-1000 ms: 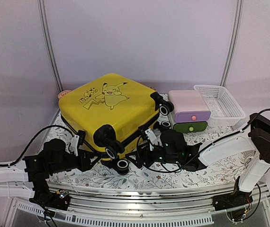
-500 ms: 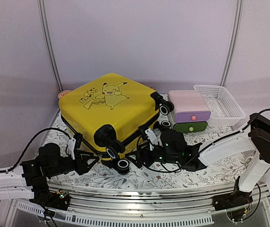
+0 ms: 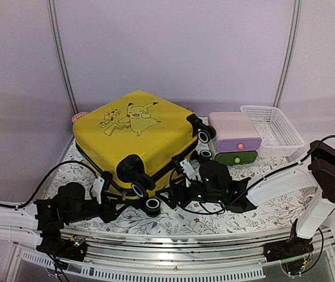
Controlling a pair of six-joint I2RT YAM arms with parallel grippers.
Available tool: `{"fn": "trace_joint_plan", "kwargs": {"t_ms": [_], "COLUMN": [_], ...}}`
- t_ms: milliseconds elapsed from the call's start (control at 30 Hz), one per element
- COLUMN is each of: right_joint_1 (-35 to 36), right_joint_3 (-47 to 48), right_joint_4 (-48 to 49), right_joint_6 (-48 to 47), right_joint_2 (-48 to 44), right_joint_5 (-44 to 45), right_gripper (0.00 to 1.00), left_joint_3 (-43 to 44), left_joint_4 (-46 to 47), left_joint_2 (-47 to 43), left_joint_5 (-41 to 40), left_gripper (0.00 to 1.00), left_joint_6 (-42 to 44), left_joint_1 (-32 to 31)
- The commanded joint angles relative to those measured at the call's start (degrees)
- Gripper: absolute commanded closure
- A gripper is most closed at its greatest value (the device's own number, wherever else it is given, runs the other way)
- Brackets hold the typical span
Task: Open, take out, and arrange the luggage
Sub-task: Pick up the zipper from the luggage.
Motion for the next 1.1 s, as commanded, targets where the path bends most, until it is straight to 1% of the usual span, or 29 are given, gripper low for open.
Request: {"fn": "trace_joint_plan", "kwargs": {"t_ms": [0,233,400,567,733,933,1067], "right_joint_1": [0.4,0.4,0.4,0.4,0.5,0.4,0.4], "right_joint_3": [-0.7,-1.2,-1.4,-1.7,-0.7,-0.4,-0.7], "right_joint_4": [1.4,1.3,1.4,1.6,1.5,1.8,1.6], "right_joint_6": [-0.6,-0.6,-1.2,-2.3,-2.9,-1.8,-1.5], "right_joint_2": [-1.8,-2.5,-2.9,-3.5,-2.8,-2.0,-2.2], "right_joint_5": [1.1,1.6,1.5,1.5,1.1,1.1,1.3], "right_gripper": [0.11,0.11,0.11,0.11,0.11,0.11,0.11], "left_joint_3": [0.6,1.1,0.0,0.4,0.9,2.1,3.5], "left_joint_4": [4.1,6.6,10.2,9.8,10.0,10.4,8.0], "left_joint_2": [3.7,7.1,7.4,7.7,8.9,9.8,8.9], "left_joint_5": [-2.9,-5.5,-4.6,-3.4,-4.5,-4.3,-4.3], "left_gripper": [0.56,0.56,0.56,0.57,0.62,0.77,0.84], "left_joint_6": [1.4,1.6,2.2,3.4,3.7,3.7,3.5], "left_joint_1": [-0.6,-0.6,-0.5,-0.4,-0.3,-0.3,-0.3]}}
